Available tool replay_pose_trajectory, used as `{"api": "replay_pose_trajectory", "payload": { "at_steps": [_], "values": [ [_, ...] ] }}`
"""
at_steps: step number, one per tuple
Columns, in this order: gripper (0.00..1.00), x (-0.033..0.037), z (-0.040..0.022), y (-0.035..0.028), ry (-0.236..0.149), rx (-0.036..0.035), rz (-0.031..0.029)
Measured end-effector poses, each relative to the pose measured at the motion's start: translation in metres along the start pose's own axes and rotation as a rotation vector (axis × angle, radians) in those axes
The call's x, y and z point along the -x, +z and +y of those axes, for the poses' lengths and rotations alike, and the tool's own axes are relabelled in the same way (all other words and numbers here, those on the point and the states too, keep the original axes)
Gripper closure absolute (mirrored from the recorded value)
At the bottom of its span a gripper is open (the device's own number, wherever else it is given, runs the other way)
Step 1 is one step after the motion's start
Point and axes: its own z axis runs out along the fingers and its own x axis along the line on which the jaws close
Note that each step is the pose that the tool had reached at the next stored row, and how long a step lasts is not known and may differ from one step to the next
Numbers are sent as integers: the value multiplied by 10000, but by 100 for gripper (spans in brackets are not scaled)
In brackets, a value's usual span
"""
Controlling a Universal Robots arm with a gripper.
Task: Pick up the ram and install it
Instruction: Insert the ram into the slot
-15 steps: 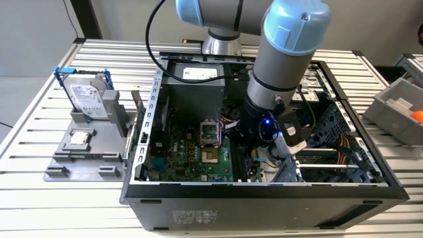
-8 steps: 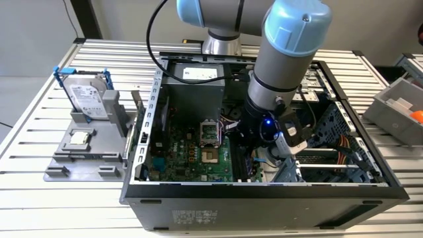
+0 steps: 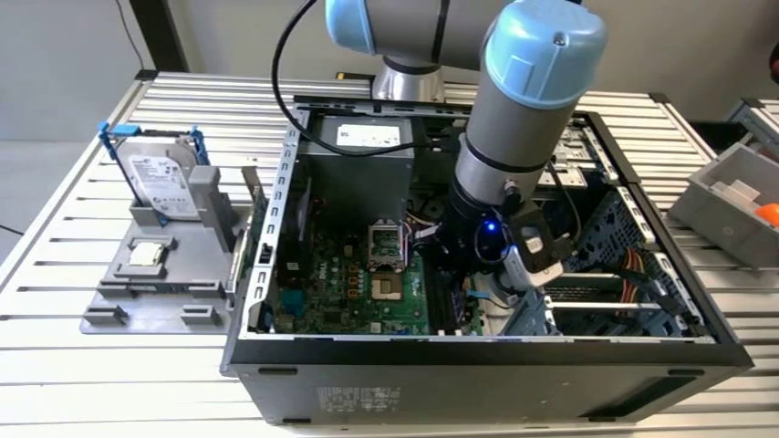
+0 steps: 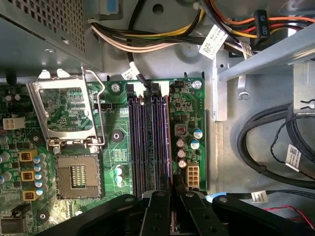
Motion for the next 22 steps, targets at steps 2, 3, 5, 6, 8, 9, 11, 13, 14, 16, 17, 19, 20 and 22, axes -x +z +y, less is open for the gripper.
{"api": "replay_pose_trajectory", "payload": {
  "at_steps": [2,3,5,6,8,9,11,13,14,16,17,19,20,22],
  "values": [
    [100,0,0,1,58,4,0],
    [100,0,0,0,73,4,1],
    [100,0,0,-2,111,5,1],
    [100,0,0,-2,133,5,1],
    [100,0,0,-3,205,5,2],
    [100,0,0,-3,249,5,3],
    [100,-1,0,-4,315,7,4],
    [100,-1,1,-9,339,17,3],
    [100,-1,1,-11,347,16,2],
    [100,0,1,-13,359,10,4],
    [100,0,0,-9,365,6,4],
    [100,0,-1,7,382,4,6],
    [100,-1,-2,18,388,5,9],
    [100,-1,-1,22,389,11,6]
  ]
}}
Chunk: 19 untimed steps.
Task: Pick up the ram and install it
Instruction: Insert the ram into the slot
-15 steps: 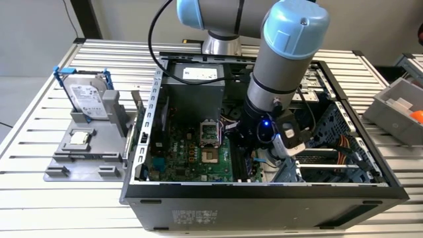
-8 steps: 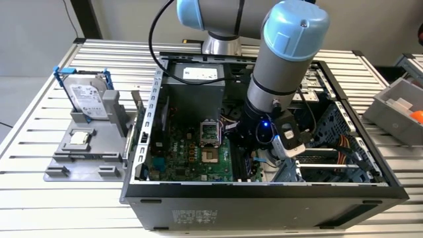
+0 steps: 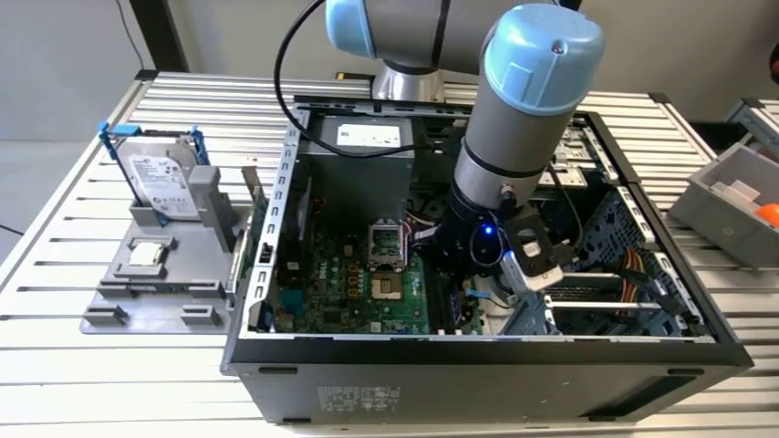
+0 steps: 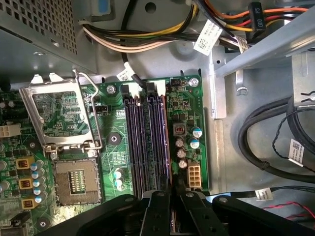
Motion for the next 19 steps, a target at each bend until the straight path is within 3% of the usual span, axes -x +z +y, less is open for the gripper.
{"api": "replay_pose_trajectory", "payload": {
  "at_steps": [4,5,7,12,16,17,19],
  "values": [
    [100,1,2,2,0,10,-2],
    [0,2,4,5,-2,19,-6],
    [0,2,4,-11,-4,12,3],
    [0,-2,2,-212,-1,1,8],
    [0,-4,2,-219,-1,6,7],
    [100,-4,2,-220,-2,3,7],
    [100,-5,2,-220,-1,3,7]
  ]
}}
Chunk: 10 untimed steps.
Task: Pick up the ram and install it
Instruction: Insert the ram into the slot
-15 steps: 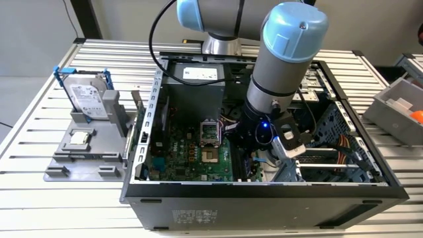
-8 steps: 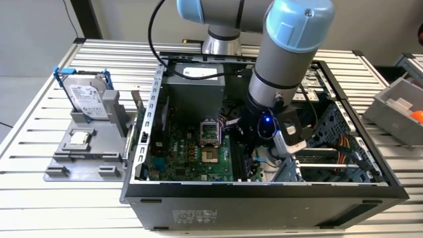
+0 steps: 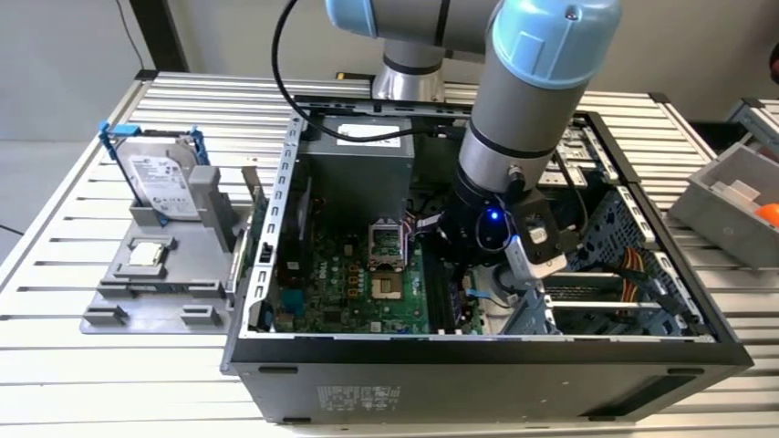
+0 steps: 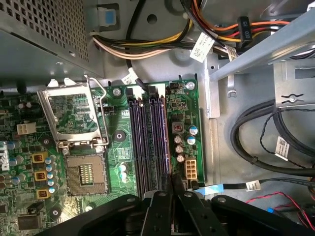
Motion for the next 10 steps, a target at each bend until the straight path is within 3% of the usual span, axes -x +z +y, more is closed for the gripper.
{"api": "replay_pose_trajectory", "payload": {
  "at_steps": [10],
  "values": [
    [100,-3,0,0,0,0,0]
  ]
}}
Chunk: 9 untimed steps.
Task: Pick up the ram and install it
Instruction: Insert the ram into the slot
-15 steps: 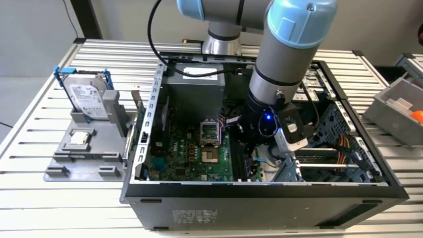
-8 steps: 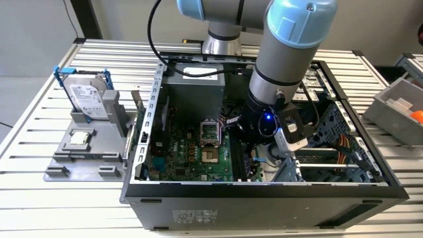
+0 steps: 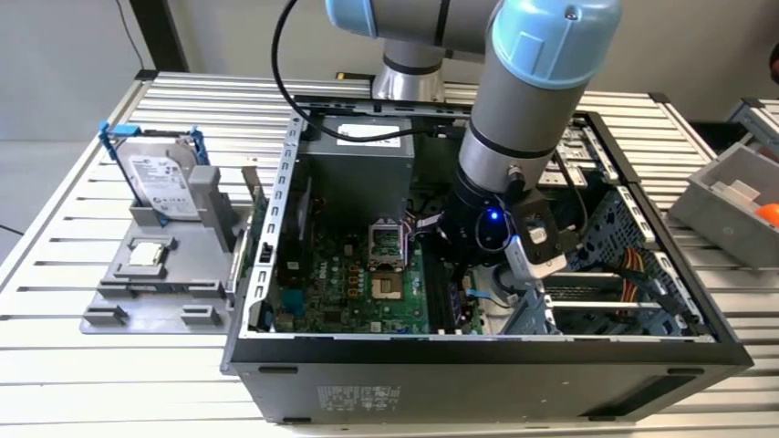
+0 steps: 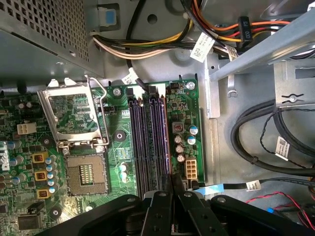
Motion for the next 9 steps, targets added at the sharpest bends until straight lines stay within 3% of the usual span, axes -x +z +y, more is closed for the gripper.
{"api": "replay_pose_trajectory", "payload": {
  "at_steps": [9],
  "values": [
    [100,-2,0,0,0,0,0]
  ]
}}
